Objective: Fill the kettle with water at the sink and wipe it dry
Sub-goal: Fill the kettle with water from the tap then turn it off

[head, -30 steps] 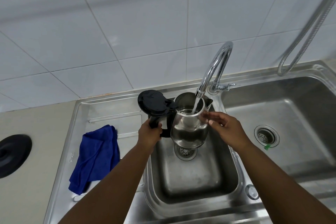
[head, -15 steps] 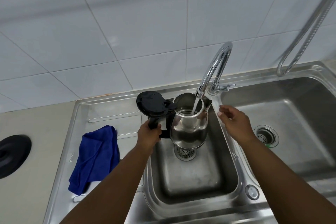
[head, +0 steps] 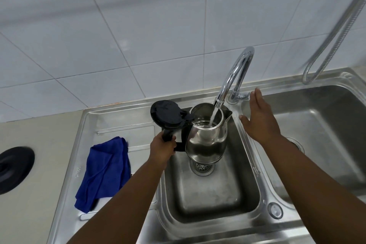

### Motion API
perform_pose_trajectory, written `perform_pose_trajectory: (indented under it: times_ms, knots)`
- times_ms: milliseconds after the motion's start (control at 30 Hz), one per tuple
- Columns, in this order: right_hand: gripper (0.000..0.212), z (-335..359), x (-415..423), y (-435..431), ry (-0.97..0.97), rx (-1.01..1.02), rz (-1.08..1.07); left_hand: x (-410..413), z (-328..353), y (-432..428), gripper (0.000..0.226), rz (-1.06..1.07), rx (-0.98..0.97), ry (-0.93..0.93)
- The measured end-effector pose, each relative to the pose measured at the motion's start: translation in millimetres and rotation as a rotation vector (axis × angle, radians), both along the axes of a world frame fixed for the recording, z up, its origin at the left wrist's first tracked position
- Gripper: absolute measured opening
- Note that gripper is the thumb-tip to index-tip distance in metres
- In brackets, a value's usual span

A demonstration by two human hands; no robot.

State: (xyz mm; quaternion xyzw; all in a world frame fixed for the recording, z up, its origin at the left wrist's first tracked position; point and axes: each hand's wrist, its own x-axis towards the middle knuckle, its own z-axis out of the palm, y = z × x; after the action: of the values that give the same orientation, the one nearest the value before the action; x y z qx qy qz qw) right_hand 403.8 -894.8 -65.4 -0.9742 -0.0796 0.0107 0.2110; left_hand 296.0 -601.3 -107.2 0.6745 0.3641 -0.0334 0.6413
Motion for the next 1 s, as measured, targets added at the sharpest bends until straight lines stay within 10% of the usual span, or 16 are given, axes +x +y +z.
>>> perform_pose_trajectory:
  times_ms: [1000]
  knots:
    - [0.092,21,36,-3,0.134,-0.001,0.023,0,5,1,0.030,-0.016,-0.025,-0.016]
